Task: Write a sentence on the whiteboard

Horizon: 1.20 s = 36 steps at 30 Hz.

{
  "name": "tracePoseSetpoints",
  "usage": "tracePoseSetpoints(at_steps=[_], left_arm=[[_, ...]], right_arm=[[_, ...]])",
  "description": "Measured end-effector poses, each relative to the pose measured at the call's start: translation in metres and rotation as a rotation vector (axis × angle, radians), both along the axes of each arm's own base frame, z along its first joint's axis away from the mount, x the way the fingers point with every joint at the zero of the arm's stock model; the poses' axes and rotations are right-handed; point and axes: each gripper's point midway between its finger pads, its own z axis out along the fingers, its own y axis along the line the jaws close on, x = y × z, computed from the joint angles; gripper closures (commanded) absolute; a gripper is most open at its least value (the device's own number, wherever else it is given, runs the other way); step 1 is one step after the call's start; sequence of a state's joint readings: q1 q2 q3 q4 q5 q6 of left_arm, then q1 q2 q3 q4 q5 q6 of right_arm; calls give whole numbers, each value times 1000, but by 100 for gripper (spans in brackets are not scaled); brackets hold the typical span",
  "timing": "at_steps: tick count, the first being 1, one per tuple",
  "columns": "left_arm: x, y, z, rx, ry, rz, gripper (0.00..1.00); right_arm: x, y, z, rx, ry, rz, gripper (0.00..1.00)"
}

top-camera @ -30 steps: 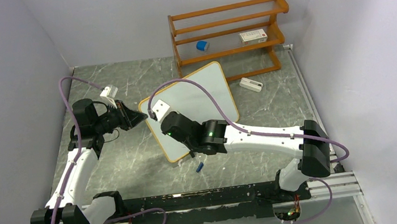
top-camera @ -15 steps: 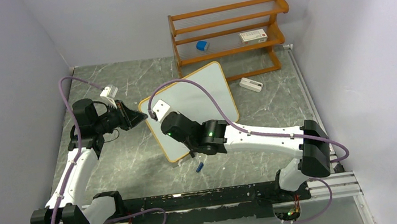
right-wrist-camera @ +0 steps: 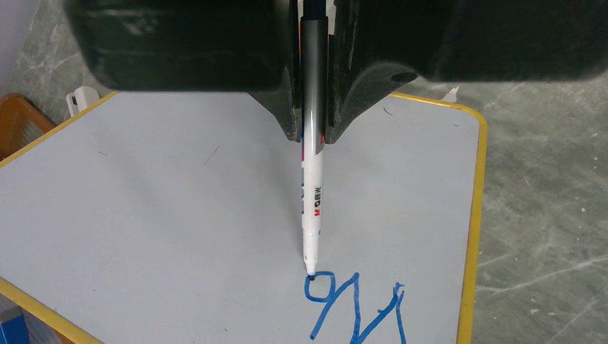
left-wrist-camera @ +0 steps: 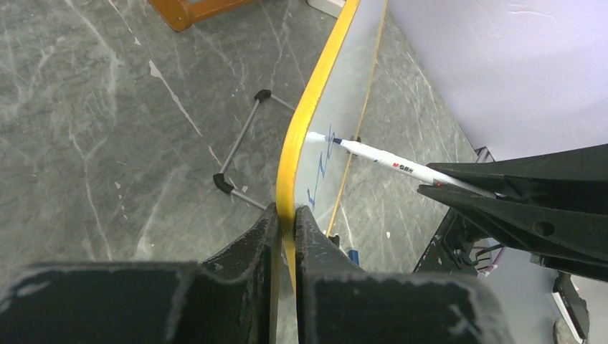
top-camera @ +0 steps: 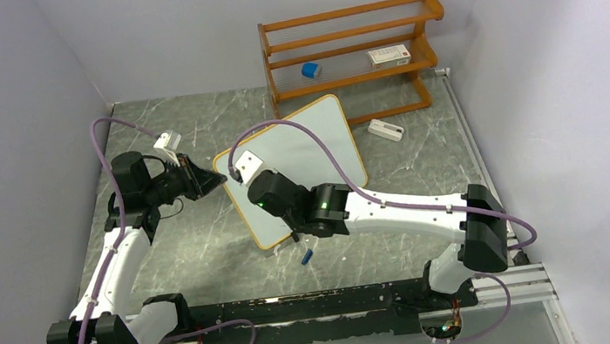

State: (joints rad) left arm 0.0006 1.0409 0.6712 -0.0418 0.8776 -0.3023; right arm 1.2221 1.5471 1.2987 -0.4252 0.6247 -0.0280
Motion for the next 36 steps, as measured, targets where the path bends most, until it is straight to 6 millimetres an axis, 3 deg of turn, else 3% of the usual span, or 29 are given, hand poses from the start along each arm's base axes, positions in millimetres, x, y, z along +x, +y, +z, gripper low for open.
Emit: tracePoseSetpoints(at_steps=[18, 36], left_arm=[[0, 0, 0, 0, 0, 0, 95], [0, 0, 0, 0, 0, 0, 95]], right_arm=[[3, 0, 2, 5, -10, -3, 100], [0, -7, -9, -19, 22, -10, 100]])
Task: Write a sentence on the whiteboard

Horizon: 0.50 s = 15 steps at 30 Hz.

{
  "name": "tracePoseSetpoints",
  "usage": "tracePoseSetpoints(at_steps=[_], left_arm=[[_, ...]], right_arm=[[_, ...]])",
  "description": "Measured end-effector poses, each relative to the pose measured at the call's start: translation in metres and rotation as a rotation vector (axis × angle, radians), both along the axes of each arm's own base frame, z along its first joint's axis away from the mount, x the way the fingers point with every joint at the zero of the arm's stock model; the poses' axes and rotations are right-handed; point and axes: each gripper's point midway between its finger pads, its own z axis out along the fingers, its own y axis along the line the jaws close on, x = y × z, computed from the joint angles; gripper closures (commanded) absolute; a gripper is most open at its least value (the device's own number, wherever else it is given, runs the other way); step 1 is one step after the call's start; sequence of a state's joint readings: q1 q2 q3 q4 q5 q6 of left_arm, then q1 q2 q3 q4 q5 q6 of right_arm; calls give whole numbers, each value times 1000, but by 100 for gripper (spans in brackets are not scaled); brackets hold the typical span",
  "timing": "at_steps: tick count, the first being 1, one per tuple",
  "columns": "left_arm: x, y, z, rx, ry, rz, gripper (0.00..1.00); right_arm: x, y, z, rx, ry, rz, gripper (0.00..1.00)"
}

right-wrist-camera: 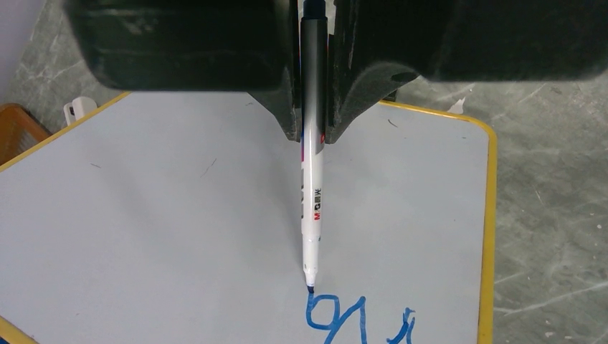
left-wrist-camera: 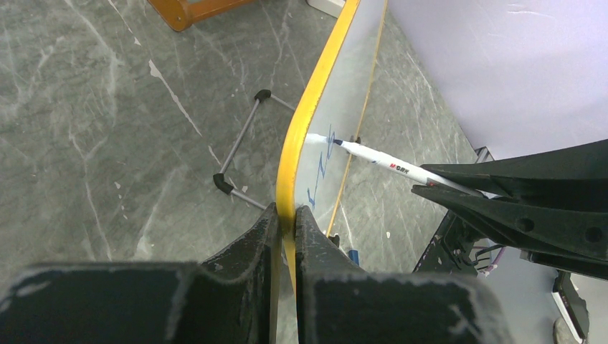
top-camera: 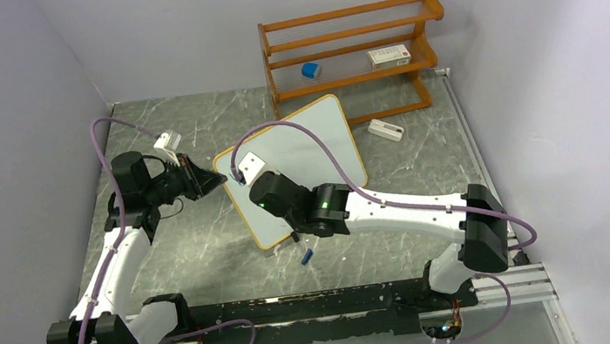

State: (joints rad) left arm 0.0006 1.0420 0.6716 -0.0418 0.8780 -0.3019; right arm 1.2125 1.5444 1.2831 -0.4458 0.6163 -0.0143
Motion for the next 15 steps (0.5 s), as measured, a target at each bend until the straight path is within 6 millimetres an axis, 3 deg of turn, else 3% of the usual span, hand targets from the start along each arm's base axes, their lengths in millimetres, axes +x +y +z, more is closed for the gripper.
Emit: tracePoseSetpoints(at_steps=[15], left_arm=[[0, 0, 0, 0, 0, 0, 95]], right_arm=[[-1, -8, -3, -17, 2, -14, 100]])
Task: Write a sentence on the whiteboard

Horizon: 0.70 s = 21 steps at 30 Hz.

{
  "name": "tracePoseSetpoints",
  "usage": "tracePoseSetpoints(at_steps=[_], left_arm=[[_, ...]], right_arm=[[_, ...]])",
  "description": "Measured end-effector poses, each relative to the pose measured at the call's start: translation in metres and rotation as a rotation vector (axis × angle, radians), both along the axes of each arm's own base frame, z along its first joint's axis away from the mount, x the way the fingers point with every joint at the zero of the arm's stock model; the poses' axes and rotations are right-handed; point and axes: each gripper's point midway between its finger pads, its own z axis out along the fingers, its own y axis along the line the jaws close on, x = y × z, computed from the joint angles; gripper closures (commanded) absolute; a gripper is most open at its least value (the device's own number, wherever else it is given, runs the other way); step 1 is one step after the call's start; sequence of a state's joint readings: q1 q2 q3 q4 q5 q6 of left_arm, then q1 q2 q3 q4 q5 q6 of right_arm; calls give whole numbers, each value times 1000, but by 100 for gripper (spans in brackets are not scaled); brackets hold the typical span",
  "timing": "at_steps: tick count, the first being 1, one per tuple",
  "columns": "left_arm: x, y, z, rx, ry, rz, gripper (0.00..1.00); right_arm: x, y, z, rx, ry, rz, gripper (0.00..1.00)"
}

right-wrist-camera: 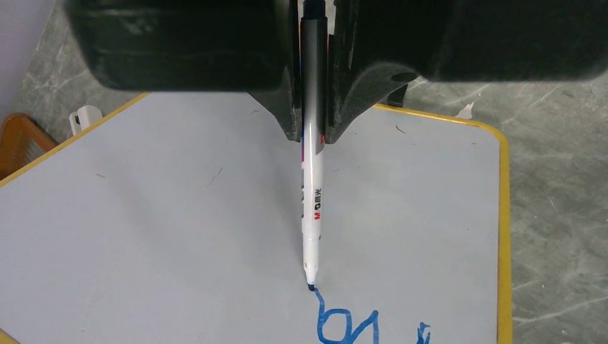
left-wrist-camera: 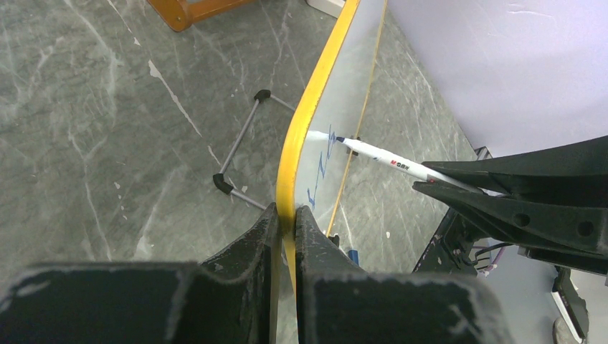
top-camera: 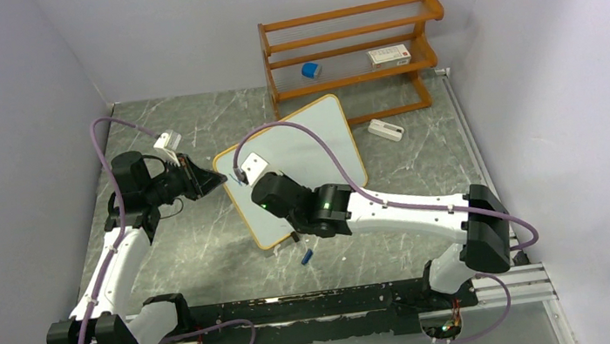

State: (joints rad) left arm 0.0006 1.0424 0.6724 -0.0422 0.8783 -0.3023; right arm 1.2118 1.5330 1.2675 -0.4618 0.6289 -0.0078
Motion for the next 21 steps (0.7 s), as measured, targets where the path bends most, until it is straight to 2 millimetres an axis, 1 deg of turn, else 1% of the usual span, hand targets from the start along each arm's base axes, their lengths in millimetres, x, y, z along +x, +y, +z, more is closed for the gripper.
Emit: tracePoseSetpoints(at_steps=[5, 8, 10, 13, 16, 21], left_arm=[[0, 0, 0, 0, 0, 0, 95], [0, 0, 0, 0, -1, 0, 91], [0, 0, 0, 0, 0, 0, 85], [0, 0, 0, 1, 2, 1, 75], [-2, -1, -3, 6, 19, 1, 61], [-5, 1, -9, 13, 62, 30, 50]], right_arm=[[1, -3, 3, 7, -7, -7, 100], [1, -6, 7, 18, -11, -9, 100], [0, -6, 10, 31, -9, -2, 100], [-4, -7, 13, 53, -1, 16, 100], [-9, -10, 18, 77, 6, 33, 100], [-14, -13, 27, 128, 2, 52, 100]])
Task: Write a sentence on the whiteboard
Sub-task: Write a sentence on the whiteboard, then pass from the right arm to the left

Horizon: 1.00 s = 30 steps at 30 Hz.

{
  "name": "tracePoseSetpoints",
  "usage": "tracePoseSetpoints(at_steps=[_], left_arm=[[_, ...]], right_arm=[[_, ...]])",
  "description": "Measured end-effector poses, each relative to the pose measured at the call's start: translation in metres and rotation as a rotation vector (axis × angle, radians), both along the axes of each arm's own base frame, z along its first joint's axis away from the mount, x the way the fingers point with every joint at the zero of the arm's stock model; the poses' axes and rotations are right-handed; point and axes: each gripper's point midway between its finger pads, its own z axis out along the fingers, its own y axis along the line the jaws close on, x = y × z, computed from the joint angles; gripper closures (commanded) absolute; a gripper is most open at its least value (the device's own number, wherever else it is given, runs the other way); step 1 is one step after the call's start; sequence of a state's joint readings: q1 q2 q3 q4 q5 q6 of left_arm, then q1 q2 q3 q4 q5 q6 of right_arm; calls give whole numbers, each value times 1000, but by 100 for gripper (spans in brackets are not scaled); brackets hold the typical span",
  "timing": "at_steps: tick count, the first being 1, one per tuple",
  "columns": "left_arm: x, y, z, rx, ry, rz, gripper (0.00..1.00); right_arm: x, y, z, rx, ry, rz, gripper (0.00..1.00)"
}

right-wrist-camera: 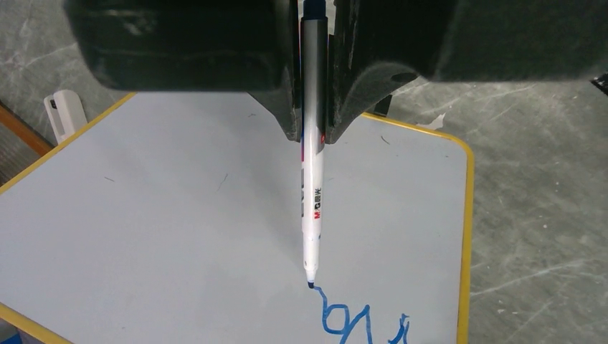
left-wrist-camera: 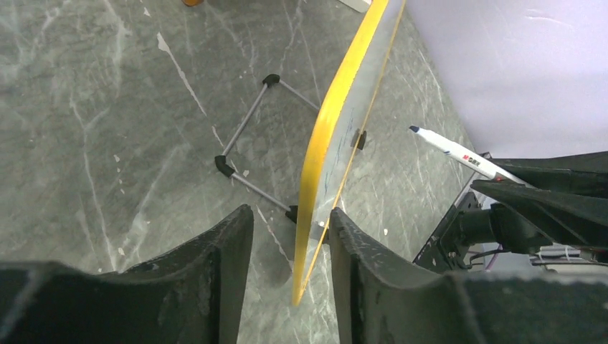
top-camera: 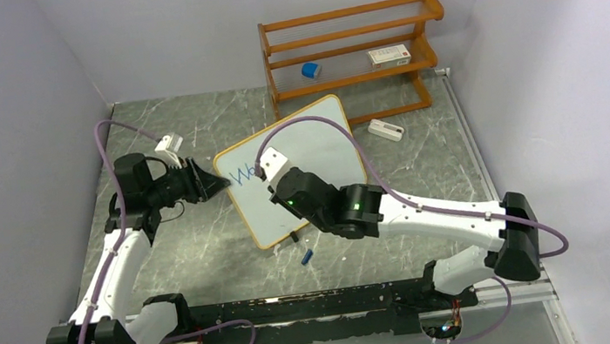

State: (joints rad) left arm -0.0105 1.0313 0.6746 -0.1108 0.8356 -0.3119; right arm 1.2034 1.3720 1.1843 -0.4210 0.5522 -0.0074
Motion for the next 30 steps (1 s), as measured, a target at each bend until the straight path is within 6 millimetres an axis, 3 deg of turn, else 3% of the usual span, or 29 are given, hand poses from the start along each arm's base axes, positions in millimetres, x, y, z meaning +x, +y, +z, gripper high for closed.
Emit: tracePoseSetpoints(at_steps=[6, 13, 18, 22, 30], left_arm=[[-1, 10, 18, 18, -5, 100, 43], [3, 36, 83, 42, -57, 328, 43], [-8, 29, 118, -40, -69, 370, 44], [-19, 10, 123, -144, -31, 341, 45], [-33, -35, 94, -309, 119, 256, 46]], right_arm=[[-3, -2, 7, 65, -16, 11, 100], [-6, 0, 18, 166, -45, 41, 100], [-7, 11, 33, 251, -77, 78, 100], [-8, 14, 36, 298, -94, 93, 100], [-9, 25, 47, 375, -119, 123, 100]])
